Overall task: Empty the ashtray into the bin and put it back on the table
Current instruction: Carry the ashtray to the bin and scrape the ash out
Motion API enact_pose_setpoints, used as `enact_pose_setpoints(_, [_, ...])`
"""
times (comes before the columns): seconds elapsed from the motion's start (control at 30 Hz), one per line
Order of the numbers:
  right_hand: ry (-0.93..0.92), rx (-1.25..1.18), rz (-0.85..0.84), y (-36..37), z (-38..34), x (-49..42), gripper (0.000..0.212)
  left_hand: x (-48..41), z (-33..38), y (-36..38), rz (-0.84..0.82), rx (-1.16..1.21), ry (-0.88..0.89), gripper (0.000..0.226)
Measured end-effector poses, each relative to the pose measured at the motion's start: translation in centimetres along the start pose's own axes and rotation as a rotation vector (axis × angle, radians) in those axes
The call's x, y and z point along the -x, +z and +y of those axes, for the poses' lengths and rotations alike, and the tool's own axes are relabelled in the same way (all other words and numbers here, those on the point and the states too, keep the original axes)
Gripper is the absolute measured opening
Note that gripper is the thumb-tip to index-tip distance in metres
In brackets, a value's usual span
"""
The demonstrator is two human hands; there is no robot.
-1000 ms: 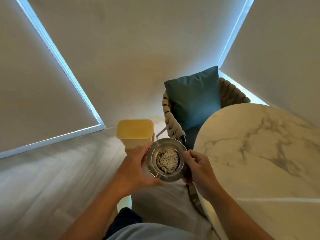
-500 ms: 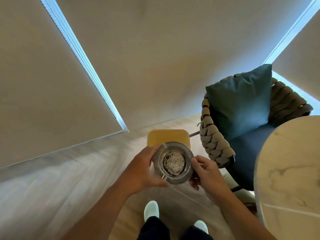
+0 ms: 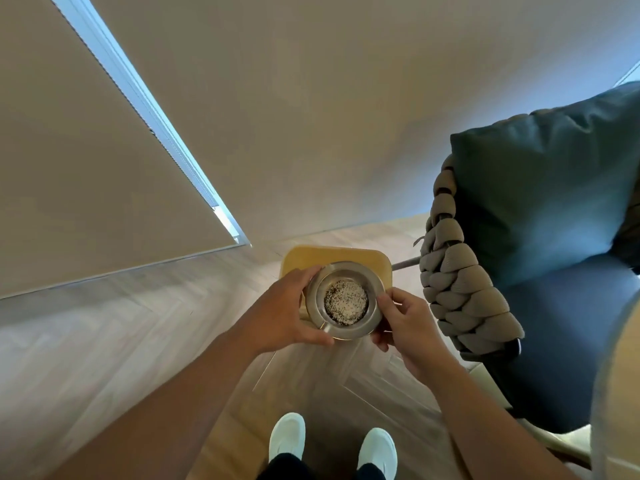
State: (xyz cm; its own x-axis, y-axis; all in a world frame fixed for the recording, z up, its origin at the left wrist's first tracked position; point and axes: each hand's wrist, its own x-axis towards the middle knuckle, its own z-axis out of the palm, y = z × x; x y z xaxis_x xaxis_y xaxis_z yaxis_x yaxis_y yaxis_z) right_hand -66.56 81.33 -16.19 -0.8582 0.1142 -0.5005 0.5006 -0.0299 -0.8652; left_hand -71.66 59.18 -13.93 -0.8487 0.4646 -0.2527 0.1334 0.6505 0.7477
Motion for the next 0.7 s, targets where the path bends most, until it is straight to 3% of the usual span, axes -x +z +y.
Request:
enact_pose_setpoints(0.3, [0.053, -0.053, 0.084, -0.1, 5.4, -6.7, 0.029, -7.3, -5.9, 3.1, -0.107, -0.085, 0.038, 0.114])
enact_pose_setpoints(0.7, [0.114, -0.079, 0.169, 0.3, 7.2, -10.1, 0.027, -11.2, -10.0, 1.9, -0.177, -0.522, 0.080, 0.141])
